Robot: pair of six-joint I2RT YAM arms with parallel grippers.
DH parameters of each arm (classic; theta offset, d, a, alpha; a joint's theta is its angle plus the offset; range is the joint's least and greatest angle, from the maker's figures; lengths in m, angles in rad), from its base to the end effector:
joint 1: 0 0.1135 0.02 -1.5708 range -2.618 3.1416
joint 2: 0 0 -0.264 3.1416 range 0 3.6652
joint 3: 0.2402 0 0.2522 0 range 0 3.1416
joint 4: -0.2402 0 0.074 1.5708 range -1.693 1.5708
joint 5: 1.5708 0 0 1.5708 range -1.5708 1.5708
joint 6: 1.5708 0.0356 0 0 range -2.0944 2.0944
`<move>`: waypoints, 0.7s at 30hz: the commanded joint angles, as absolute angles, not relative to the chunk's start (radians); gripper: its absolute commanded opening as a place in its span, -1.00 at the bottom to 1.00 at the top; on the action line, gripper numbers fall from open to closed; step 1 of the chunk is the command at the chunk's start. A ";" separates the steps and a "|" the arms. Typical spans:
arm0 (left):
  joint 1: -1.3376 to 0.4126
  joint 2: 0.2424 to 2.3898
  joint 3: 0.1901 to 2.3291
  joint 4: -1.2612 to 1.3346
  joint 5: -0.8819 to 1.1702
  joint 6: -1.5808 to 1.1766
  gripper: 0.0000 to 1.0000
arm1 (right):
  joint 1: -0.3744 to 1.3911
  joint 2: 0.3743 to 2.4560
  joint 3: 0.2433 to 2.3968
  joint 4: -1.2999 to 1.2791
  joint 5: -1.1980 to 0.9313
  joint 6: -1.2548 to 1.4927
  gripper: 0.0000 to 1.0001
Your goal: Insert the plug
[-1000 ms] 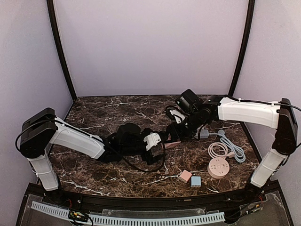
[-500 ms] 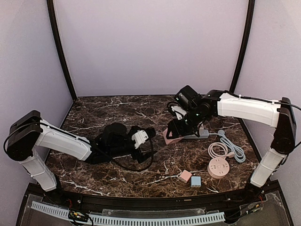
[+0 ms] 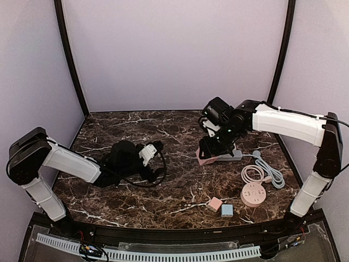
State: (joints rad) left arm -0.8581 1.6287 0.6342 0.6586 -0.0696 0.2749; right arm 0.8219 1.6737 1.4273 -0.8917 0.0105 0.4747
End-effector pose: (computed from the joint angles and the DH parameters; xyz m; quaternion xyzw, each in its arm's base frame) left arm 0.2127 -0.2424 0.1683 0.4203 0.6984 -0.1392 0.5623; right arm 0.2353 0.2526 0.2750 -0.1676 0.9622 0.1255 0.1742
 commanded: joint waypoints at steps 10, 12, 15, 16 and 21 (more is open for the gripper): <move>-0.751 1.583 0.548 0.738 -0.044 0.167 0.97 | 0.784 1.708 1.479 -0.980 0.034 0.498 -1.00; -0.745 1.583 0.543 0.739 -0.043 0.167 0.97 | 0.784 1.716 1.479 -0.989 0.019 0.494 -1.00; -0.743 1.580 0.538 0.739 -0.044 0.166 0.97 | 0.780 1.731 1.480 -1.008 0.020 0.495 -1.00; -0.741 1.578 0.537 0.739 -0.043 0.166 0.97 | 0.776 1.738 1.481 -1.015 0.025 0.497 -1.00; -0.737 1.561 0.521 0.743 -0.048 0.167 0.98 | 0.757 1.781 1.507 -1.043 0.030 0.507 -1.00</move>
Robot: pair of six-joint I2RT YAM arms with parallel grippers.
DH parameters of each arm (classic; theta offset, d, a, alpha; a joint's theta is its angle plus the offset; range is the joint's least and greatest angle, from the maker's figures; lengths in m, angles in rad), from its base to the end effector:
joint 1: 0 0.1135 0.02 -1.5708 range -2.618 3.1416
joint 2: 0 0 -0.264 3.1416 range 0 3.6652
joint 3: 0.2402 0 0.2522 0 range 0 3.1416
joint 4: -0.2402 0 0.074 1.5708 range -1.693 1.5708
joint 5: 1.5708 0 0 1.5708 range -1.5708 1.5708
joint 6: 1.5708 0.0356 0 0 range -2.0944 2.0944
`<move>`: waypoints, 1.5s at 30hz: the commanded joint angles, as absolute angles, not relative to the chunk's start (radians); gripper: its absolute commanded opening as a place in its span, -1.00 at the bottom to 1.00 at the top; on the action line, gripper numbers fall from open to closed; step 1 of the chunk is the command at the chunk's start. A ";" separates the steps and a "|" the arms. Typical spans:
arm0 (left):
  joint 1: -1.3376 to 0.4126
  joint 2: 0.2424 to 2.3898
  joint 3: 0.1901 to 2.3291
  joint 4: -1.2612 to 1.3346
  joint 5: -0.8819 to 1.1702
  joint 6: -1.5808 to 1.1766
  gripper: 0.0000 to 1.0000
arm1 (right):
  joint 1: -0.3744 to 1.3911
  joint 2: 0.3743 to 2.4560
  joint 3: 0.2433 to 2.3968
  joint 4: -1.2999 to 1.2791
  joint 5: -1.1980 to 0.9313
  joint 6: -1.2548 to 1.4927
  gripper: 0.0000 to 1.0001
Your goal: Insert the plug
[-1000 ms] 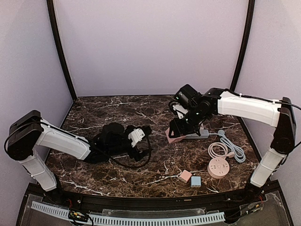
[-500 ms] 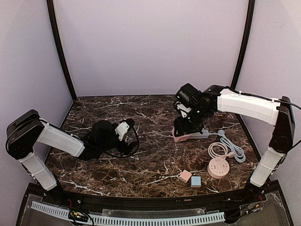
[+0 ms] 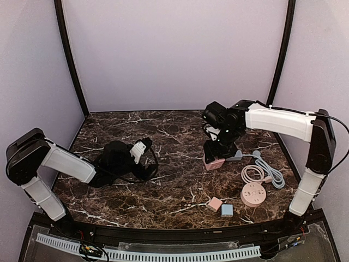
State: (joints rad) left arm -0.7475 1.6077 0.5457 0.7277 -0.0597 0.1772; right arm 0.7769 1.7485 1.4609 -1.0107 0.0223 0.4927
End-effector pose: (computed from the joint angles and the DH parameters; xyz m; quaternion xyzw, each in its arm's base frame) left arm 0.2251 -0.2057 0.1567 0.3478 0.7367 -0.1396 0.5628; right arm 0.2488 0.2435 0.2558 -0.1388 0.9809 0.0716 0.1159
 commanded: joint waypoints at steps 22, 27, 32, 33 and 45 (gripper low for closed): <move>-0.729 1.553 0.500 0.766 -0.055 0.168 0.97 | 0.654 1.953 1.727 -1.086 0.105 0.497 -1.00; -0.729 1.550 0.497 0.767 -0.057 0.168 0.97 | 0.646 1.982 1.761 -1.097 0.102 0.497 -1.00; -0.730 1.549 0.494 0.769 -0.060 0.169 0.97 | 0.643 2.005 1.788 -1.112 0.107 0.500 -1.00; -0.730 1.549 0.494 0.770 -0.060 0.169 0.97 | 0.643 2.008 1.792 -1.116 0.106 0.500 -1.00; -0.728 1.553 0.493 0.772 -0.056 0.172 0.97 | 0.635 2.056 1.836 -1.162 0.125 0.525 -1.00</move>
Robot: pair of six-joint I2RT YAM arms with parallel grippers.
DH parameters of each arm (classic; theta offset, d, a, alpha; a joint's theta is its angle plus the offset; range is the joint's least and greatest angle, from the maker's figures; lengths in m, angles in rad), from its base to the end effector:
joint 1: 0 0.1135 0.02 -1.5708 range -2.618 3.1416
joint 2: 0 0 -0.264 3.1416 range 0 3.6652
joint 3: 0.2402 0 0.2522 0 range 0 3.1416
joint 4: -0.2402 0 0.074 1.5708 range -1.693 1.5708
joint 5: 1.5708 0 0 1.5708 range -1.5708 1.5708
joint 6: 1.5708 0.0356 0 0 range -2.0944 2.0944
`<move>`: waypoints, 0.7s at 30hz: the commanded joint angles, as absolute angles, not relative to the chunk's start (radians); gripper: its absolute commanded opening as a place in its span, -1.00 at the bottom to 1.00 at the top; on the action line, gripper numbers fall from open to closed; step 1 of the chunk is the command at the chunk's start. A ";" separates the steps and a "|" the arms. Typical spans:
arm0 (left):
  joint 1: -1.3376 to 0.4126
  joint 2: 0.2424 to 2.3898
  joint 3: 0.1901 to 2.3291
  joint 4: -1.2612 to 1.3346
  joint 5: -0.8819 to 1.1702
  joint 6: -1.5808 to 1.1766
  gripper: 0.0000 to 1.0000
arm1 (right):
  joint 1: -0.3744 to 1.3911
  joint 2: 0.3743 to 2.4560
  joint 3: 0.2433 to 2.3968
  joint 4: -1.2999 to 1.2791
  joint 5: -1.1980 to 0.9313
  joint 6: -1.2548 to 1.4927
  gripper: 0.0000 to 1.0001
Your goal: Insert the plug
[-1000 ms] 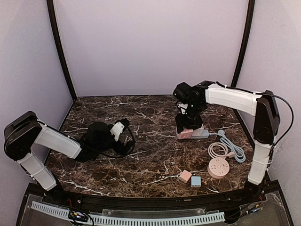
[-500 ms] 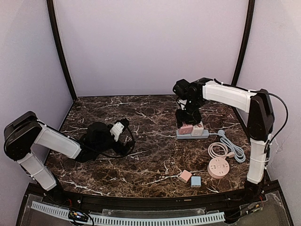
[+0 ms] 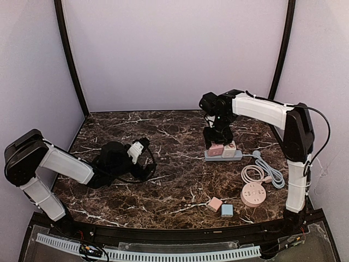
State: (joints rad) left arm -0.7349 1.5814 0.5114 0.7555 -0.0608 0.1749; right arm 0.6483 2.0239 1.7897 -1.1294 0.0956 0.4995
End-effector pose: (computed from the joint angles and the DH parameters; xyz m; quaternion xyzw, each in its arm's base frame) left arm 0.2219 -0.1977 0.1575 0.3393 0.7343 -0.1387 0.5713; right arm 0.3291 0.2450 0.2453 -0.0689 0.9911 0.0162 0.1126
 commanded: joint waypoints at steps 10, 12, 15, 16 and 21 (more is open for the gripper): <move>-0.728 1.553 0.492 0.775 -0.057 0.171 0.97 | 0.621 2.100 1.853 -1.180 0.098 0.558 -1.00; -0.729 1.554 0.492 0.775 -0.056 0.169 0.98 | 0.616 2.101 1.856 -1.176 0.076 0.564 -1.00; -0.729 1.554 0.491 0.776 -0.055 0.169 0.98 | 0.611 2.105 1.860 -1.176 0.060 0.567 -1.00; -0.729 1.554 0.492 0.776 -0.055 0.169 0.97 | 0.609 2.106 1.862 -1.174 0.060 0.570 -1.00; -0.728 1.550 0.490 0.775 -0.055 0.170 0.98 | 0.597 2.106 1.870 -1.162 0.037 0.574 -1.00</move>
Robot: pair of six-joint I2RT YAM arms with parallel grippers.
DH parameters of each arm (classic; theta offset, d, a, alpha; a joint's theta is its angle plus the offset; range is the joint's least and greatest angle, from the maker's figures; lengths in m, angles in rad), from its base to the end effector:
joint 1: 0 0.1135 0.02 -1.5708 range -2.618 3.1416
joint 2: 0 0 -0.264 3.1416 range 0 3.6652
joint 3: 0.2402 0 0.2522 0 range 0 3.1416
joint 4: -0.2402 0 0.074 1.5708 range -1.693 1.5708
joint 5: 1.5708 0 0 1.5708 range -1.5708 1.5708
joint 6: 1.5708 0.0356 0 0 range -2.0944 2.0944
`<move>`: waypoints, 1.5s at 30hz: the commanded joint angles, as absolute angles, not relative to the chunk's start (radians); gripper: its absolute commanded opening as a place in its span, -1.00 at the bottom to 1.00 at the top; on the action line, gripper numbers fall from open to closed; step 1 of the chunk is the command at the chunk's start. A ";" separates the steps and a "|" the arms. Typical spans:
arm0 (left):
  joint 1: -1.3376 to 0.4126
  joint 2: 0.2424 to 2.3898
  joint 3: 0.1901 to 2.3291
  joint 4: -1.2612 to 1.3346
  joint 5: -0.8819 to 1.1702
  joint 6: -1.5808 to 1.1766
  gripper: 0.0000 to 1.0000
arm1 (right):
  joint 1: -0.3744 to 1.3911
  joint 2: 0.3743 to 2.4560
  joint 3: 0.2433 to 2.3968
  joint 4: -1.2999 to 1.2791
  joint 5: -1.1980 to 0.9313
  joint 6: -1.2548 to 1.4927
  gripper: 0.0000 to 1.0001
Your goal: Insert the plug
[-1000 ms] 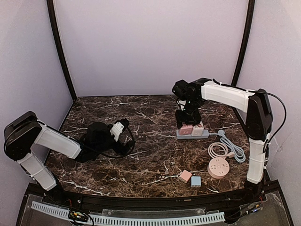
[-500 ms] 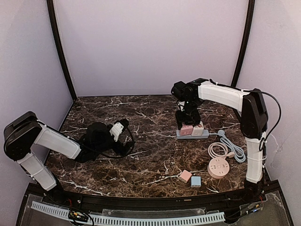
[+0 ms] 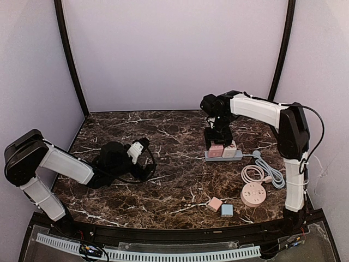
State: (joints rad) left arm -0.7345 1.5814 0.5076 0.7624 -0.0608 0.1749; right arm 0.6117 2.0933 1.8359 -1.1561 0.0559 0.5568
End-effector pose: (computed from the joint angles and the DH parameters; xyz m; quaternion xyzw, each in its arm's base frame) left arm 0.2216 -0.1972 0.1572 0.3387 0.7336 -0.1390 0.5725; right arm 0.3459 0.2402 0.2297 -0.0251 0.9962 0.0201 0.0809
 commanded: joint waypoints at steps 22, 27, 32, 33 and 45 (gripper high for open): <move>-0.729 1.557 0.491 0.778 -0.058 0.171 0.97 | 0.595 2.116 1.861 -1.180 0.047 0.613 -1.00; -0.729 1.558 0.490 0.777 -0.059 0.171 0.98 | 0.595 2.137 1.852 -1.182 0.056 0.631 -1.00; -0.729 1.558 0.490 0.776 -0.062 0.172 0.97 | 0.595 2.152 1.864 -1.205 0.076 0.658 -1.00; -0.729 1.558 0.490 0.777 -0.063 0.173 0.97 | 0.595 2.153 1.864 -1.206 0.076 0.659 -1.00; -0.729 1.561 0.491 0.776 -0.067 0.176 0.97 | 0.608 2.203 1.911 -1.284 0.172 0.621 -1.00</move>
State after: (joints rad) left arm -0.7345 1.5814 0.5076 0.7624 -0.0647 0.1753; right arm 0.6071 2.1345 1.8923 -1.1904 0.0349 0.6327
